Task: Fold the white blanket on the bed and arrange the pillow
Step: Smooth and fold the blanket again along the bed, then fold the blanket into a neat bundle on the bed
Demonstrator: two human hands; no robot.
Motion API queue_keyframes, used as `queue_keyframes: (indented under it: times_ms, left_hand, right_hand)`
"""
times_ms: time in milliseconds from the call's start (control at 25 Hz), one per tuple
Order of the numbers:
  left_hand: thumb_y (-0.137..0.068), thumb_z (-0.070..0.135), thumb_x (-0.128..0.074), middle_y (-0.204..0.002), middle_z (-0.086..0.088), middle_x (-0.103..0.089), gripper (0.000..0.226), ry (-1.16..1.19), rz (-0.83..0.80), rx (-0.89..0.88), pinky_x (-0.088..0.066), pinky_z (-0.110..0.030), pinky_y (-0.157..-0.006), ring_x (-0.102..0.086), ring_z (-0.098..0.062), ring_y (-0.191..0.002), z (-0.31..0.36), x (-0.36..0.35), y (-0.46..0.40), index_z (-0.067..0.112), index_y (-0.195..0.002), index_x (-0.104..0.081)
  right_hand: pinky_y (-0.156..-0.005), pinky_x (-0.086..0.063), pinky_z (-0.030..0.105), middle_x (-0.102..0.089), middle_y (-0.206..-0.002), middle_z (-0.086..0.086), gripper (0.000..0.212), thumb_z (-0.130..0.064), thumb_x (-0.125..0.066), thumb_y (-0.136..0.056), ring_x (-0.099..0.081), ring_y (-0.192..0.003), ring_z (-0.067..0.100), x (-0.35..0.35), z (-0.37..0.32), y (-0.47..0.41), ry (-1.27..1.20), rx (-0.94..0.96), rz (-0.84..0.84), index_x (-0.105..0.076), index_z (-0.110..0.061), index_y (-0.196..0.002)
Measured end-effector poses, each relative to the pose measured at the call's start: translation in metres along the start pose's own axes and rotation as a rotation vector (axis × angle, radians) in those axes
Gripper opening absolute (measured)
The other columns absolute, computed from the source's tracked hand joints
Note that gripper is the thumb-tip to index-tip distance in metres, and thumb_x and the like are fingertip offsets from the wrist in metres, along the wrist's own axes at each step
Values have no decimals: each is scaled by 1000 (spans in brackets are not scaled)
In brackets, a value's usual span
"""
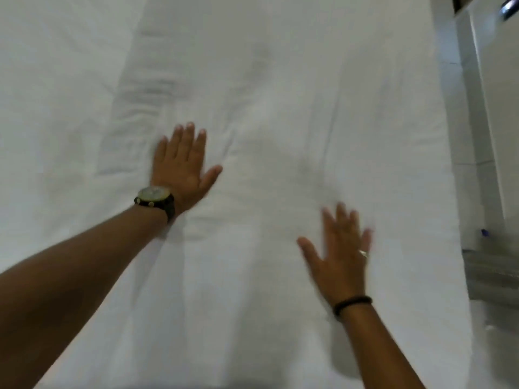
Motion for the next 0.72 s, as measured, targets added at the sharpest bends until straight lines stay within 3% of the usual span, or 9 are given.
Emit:
queue_keyframes:
  times_ms: [120, 240, 360, 480, 560, 640, 720]
  left_hand:
    - [-91, 69, -13, -163, -12, -15, 83, 35, -84, -6, -10, -47, -118, -10, -29, -151, -34, -7, 152, 17, -155, -21]
    - [-80, 80, -23, -159, -22, -23, 100, 83, -114, 255, -20, -53, -115, -18, -38, -147, -96, -6, 285, 10, -152, -25]
    - [-60, 89, -45, -148, -29, -33, 120, 232, -98, 582, -29, -59, -111, -27, -43, -140, -126, -6, 331, 2, -141, -27]
    - [-54, 83, -60, -158, -25, -15, 126, 408, -56, 674, -15, -59, -117, -11, -38, -148, -117, -6, 350, 4, -146, -24]
    - [-52, 78, -66, -158, -26, -16, 127, 537, 26, 728, -14, -57, -119, -11, -40, -147, -109, -14, 369, -2, -142, -27]
    - [-47, 77, -70, -144, -27, -35, 115, 555, 150, 744, -26, -54, -114, -28, -42, -137, -99, -16, 389, -5, -122, -43]
    - [-44, 72, -79, -124, -17, -50, 93, 672, 195, 749, -39, -46, -103, -45, -36, -122, -97, -25, 399, 7, -102, -48]
  right_hand:
    - [-118, -5, 59, -12, -164, 8, 94, -82, -26, -81, -8, -150, 31, 27, 81, 102, -31, -420, 78, -28, -21, -152]
    - [-121, -6, 48, -1, -165, 0, 132, -96, -49, -51, 0, -151, 18, 28, 121, 186, -571, -894, -7, -7, -28, -156]
    - [-118, -23, 51, -16, -161, -1, 140, -86, -72, -41, -18, -148, 21, 23, 138, 219, -860, -1071, 17, -12, -27, -153]
    - [-106, -32, 65, -35, -145, 2, 134, -93, -67, -27, -34, -138, 33, 3, 139, 243, -976, -1363, 90, -27, -29, -138]
    - [-105, -22, 72, -22, -161, 3, 152, -101, -55, -25, -25, -145, 35, -34, 121, 262, -1182, -1596, 105, -15, -29, -153]
    - [-107, -15, 73, -8, -164, 10, 148, -102, -48, -33, -14, -148, 37, -78, 85, 281, -1475, -1650, 76, -5, -32, -156]
    - [-109, -20, 71, -14, -162, 16, 145, -99, -53, -36, -23, -145, 39, -113, 50, 290, -1742, -1629, 59, -6, -32, -156]
Point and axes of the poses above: each hand's wrist, its own y-axis away from the middle knuckle, its own x-axis out of the back of the hand, z = x × y, the point moved 6 cm from there along -y, towards the middle knuckle
